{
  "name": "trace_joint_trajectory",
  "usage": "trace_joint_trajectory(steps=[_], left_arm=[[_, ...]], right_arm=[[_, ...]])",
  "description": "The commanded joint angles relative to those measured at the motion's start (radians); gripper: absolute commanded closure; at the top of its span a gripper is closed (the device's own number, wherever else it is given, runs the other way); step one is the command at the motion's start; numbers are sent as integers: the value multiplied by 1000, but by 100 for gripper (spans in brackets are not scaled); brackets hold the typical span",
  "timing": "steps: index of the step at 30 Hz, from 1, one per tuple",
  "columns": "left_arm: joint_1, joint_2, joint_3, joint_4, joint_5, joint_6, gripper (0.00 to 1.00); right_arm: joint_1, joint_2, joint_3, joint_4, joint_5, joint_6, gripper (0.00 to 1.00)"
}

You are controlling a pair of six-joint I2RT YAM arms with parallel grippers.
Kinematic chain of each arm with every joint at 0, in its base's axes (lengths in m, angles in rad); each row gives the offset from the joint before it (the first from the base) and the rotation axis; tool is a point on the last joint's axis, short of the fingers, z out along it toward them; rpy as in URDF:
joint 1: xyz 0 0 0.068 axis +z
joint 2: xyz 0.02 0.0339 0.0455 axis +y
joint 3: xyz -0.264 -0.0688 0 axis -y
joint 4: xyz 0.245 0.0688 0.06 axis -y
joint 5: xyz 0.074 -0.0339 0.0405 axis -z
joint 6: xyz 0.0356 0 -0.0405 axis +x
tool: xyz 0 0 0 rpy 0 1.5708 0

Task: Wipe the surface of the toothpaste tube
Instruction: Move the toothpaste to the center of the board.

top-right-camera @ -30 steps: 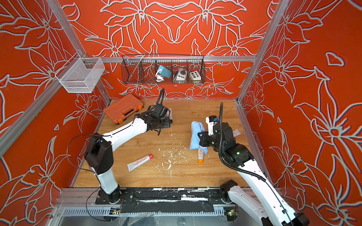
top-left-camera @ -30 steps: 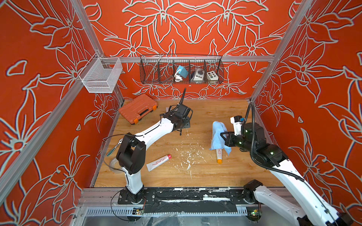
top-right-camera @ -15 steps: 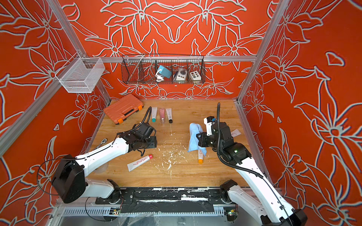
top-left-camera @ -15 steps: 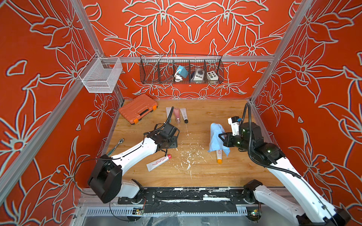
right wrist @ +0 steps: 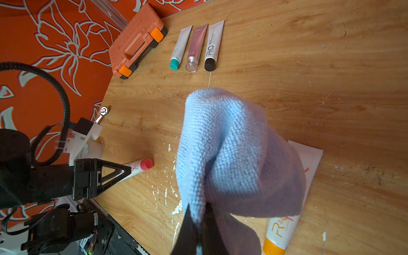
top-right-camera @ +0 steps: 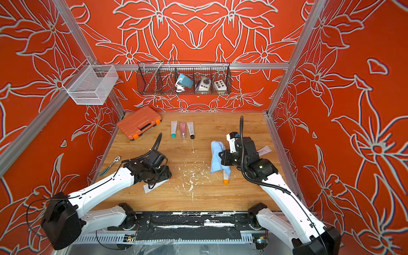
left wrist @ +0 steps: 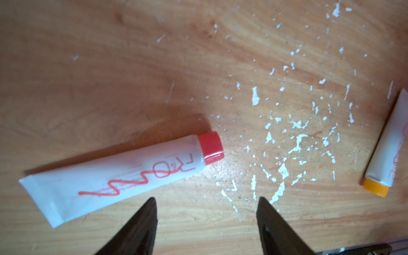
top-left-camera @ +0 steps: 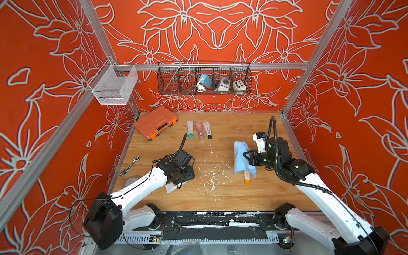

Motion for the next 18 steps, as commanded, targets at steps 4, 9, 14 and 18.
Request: trace_joint_trajectory(steps=[4, 9, 14, 18], left_arm=[[1, -50, -34, -85, 45, -108, 29], [1, -24, -53, -51, 84, -101, 27], [3, 27, -72, 14, 101, -77, 25], [17, 59, -88, 49, 110, -77, 24]], right_arm=[[-10, 11, -21, 48, -27, 18, 100], [-10, 33, -25, 66, -40, 23, 100], [-10, 45, -26, 73, -49, 25, 100], [-10, 50, -24, 69, -49, 20, 100]])
